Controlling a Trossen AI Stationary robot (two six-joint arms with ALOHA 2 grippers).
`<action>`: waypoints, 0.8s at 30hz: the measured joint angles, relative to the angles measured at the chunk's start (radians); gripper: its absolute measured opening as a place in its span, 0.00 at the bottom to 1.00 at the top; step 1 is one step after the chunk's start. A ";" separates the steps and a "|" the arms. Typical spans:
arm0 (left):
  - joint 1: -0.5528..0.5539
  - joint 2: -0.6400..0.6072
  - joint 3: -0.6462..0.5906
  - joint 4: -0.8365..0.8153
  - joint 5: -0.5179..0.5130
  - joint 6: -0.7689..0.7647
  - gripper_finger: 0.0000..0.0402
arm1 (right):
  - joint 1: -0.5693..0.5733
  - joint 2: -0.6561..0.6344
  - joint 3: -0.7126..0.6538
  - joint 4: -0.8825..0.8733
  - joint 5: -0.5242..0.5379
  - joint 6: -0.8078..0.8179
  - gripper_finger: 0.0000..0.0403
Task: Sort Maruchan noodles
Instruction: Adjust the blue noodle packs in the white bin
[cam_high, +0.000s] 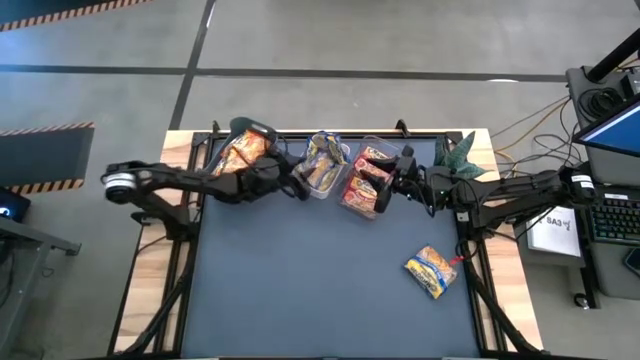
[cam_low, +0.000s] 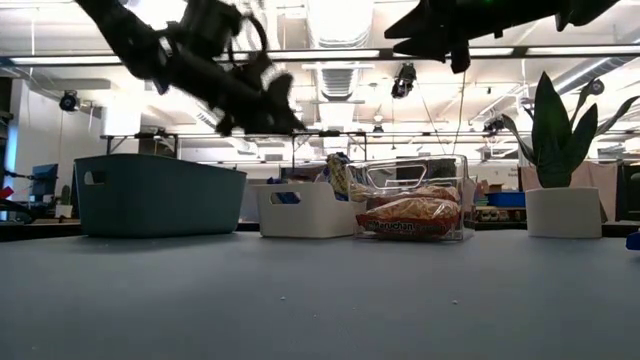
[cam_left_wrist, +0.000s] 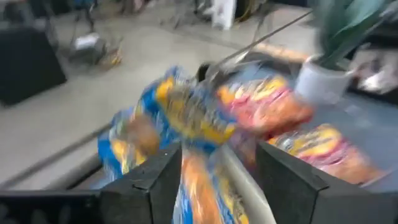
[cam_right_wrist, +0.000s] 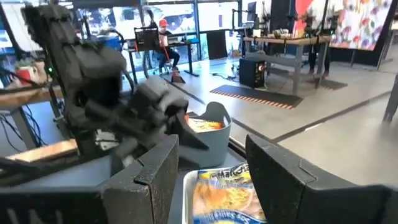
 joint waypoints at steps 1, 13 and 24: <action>0.000 -0.034 0.000 -0.009 0.016 0.024 0.47 | 0.000 0.000 0.000 0.000 0.000 0.021 0.44; 0.003 -0.420 0.000 -0.287 0.078 0.440 0.47 | -0.060 0.198 0.209 -0.122 0.027 0.093 0.44; 0.009 -0.458 -0.001 -0.382 0.077 0.569 0.43 | -0.179 0.525 0.691 -0.620 0.022 0.161 0.44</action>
